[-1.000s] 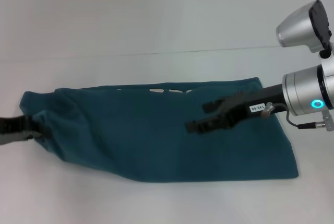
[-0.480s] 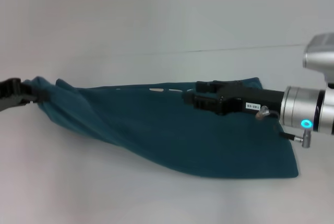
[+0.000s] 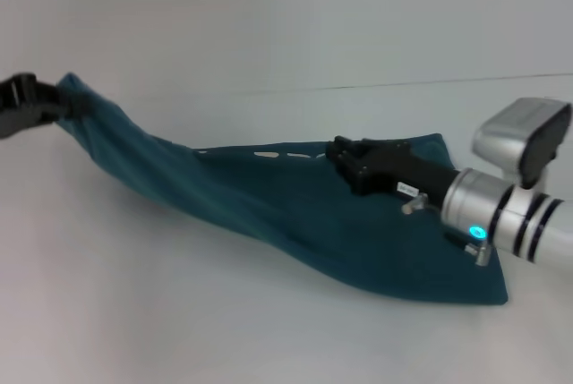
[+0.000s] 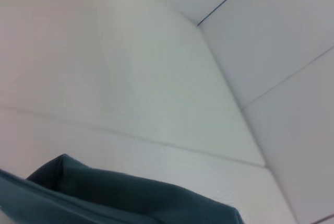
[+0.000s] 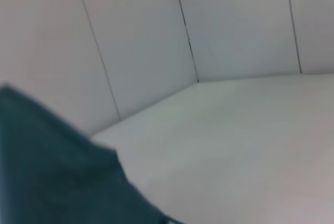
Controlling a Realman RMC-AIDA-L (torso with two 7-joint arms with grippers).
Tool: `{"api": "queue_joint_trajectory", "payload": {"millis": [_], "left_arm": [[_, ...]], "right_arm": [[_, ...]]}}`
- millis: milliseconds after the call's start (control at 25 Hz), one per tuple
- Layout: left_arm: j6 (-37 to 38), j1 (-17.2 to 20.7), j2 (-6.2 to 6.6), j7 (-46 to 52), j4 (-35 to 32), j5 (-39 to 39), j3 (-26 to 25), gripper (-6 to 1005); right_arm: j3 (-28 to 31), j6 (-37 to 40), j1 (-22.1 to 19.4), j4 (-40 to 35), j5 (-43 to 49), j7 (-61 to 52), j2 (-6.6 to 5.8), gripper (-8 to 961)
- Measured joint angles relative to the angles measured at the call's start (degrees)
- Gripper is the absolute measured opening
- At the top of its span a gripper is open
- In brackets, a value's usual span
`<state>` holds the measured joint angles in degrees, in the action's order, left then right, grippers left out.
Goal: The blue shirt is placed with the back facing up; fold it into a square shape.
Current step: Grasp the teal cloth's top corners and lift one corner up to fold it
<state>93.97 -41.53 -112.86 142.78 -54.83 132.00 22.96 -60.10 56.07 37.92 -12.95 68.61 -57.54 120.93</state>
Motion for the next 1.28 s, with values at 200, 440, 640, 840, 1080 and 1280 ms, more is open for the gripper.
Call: {"api": "queue_joint_trajectory", "payload": {"millis": [200,440,640,840,1080,1280], "left_arm": [[1.5,-0.8,0.70,0.7,0.1,-2.6,-0.9,45],[3.0,-0.9,0.85,1.0,0.1,-6.3,-1.4,44],[3.2,-0.9,0.88,1.1,0.1,-8.3,-1.6,44],[3.8,-1.0,0.98,1.1,-0.2,-8.9,-1.7,44],[4.0,-0.4,0.68,1.1,-0.2,-9.3,-1.7,44],[4.4,-0.1,0.48,0.7,-0.1,-9.3,-1.7,44]], "right_arm": [[0.0,-4.4,5.0,4.1,-2.4,3.2,0.43,93],[-0.1,-9.6,11.1,7.2,-3.1,2.9,0.46,22],[-4.2,-11.1,14.8,10.2,-2.5,2.5,0.60,3],[-12.4,-10.2,16.5,11.0,-2.5,-0.8,0.69,10],[-20.2,-6.1,16.6,10.4,-2.5,-3.6,0.71,18],[-26.8,-2.8,16.5,7.6,-1.0,-8.5,0.71,24]]}}
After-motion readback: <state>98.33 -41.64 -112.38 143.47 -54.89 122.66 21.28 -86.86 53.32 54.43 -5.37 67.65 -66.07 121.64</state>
